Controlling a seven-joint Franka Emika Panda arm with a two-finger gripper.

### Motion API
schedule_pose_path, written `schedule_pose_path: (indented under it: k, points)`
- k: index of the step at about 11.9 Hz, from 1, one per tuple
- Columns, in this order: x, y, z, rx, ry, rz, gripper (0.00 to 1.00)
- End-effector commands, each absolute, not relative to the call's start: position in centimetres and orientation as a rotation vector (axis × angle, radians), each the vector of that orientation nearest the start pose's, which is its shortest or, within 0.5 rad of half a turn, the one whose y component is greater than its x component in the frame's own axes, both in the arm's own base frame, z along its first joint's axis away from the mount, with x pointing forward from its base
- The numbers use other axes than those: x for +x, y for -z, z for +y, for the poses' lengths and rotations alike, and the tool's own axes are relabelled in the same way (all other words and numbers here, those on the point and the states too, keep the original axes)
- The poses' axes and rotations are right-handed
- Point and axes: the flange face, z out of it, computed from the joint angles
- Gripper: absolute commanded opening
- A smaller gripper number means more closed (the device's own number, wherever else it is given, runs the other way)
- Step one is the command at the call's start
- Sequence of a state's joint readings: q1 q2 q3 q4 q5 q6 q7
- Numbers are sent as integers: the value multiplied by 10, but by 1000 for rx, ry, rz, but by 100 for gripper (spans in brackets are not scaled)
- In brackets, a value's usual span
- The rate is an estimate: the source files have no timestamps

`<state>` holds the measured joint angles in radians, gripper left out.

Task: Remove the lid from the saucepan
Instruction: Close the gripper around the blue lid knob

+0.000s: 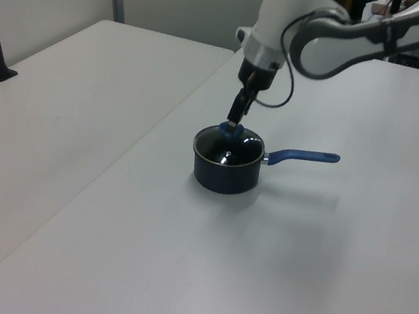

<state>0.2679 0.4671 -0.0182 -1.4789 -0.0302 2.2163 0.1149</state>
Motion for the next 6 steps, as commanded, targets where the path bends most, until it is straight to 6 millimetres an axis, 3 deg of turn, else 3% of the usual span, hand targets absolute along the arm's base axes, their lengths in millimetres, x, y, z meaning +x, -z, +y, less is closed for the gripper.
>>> schedule_pose_path:
  k: [1,3,6]
  points:
    - [703,-418,194,-3080,456,-179,100]
    - [703,-417,194,-3081,460,-175,97]
    - [704,-417,195,-3077,475,-178,76]
